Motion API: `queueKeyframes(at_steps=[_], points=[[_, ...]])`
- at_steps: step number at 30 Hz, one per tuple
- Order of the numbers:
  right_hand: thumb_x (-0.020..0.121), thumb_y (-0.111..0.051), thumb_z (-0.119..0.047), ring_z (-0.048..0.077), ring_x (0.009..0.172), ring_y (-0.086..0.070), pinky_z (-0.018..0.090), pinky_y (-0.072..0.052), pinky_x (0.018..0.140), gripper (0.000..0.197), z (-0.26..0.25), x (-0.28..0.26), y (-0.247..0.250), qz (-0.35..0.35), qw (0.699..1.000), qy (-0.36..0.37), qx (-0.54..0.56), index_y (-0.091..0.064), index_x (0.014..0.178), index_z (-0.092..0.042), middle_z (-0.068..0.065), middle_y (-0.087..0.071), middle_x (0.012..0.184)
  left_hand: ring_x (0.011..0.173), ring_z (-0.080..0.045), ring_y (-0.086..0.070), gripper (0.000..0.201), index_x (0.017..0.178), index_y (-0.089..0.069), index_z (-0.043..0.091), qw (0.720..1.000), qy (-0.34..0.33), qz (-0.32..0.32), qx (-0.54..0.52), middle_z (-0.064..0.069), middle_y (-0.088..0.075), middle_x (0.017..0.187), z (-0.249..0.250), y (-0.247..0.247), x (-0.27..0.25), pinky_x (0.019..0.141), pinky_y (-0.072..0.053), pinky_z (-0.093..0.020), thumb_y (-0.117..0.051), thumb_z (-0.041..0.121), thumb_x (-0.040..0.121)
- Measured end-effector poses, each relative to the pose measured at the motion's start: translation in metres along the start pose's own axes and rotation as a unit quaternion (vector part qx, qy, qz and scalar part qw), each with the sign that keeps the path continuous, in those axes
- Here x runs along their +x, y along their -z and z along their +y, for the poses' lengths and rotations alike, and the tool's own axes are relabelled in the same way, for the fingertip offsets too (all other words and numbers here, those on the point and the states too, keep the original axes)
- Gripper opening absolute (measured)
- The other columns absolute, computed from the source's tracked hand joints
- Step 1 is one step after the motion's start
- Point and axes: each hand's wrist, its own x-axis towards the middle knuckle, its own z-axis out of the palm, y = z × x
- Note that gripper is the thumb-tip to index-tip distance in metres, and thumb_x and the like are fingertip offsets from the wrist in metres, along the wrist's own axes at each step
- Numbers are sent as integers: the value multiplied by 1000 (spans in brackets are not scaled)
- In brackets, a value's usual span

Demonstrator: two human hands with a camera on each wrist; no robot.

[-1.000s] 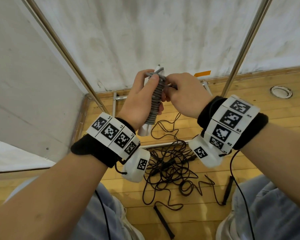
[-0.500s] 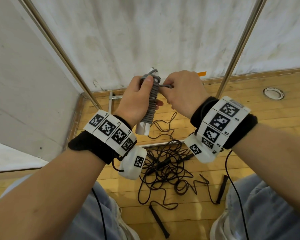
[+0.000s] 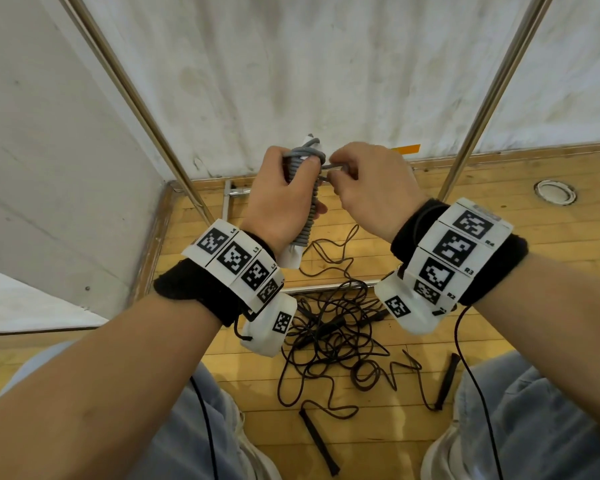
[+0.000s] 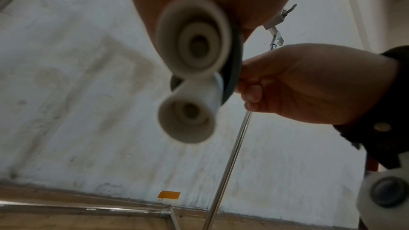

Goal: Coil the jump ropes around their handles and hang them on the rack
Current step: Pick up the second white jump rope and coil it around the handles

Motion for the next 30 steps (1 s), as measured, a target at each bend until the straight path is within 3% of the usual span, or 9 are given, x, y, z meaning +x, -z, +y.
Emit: queueKeyframes(at_steps=[2, 5, 9, 13, 18, 25, 30], points=[[92, -55, -18, 13, 80, -64, 20, -48, 71, 27, 1, 0, -1, -1, 994, -46, 103, -56, 117, -10, 3, -67, 95, 54, -23, -63, 7, 94, -46, 18, 1000, 1, 15, -12, -12, -63, 86, 0, 1, 2, 54, -53, -38, -52, 21, 96], [91, -59, -15, 12, 73, -68, 29, -56, 73, 15, 3, 2, 3, -27, 986, -75, 146, -60, 104, -9, 4, -69, 84, 56, -20, -63, 7, 94, -46, 19, 1000, 2, 21, -9, -10, -64, 83, -3, 0, 2, 53, -53, -37, -52, 23, 95], [89, -59, -12, 21, 88, -67, 39, -52, 86, 17, 1, 0, 3, 2, 995, -29, 93, -66, 104, -7, 9, -70, 95, 54, -19, -62, 9, 92, -45, 19, 1000, 16, 20, -2, -12, -64, 84, -7, -2, 3, 54, -53, -38, -52, 24, 92], [91, -56, -14, 19, 84, -66, 36, -53, 81, 17, -2, -7, 1, 9, 999, 12, 50, -70, 101, -12, 5, -71, 91, 53, -19, -62, 10, 94, -45, 17, 999, 39, 14, 5, -10, -63, 81, -7, -2, 4, 56, -52, -39, -51, 25, 93], [91, -56, -16, 18, 82, -66, 31, -53, 77, 20, -1, -9, 1, -3, 999, 13, 41, -73, 101, -14, 5, -71, 90, 56, -21, -63, 13, 96, -48, 13, 998, 6, 4, 56, -12, -66, 84, -9, -2, 0, 56, -53, -39, -52, 25, 96], [89, -57, -13, 23, 81, -66, 41, -53, 79, 18, 0, -7, -4, -3, 997, 3, 71, -73, 96, -9, 7, -72, 86, 54, -18, -60, 5, 95, -41, 21, 999, -3, 13, 43, -9, -61, 83, -7, -6, -4, 52, -51, -34, -45, 20, 98], [89, -56, -12, 25, 79, -66, 41, -54, 77, 18, 0, -6, -7, -8, 998, 14, 58, -72, 96, -8, 9, -72, 86, 62, -26, -63, 7, 95, -45, 17, 998, -23, 46, 20, -15, -62, 87, -7, -3, -2, 54, -51, -34, -52, 18, 95]])
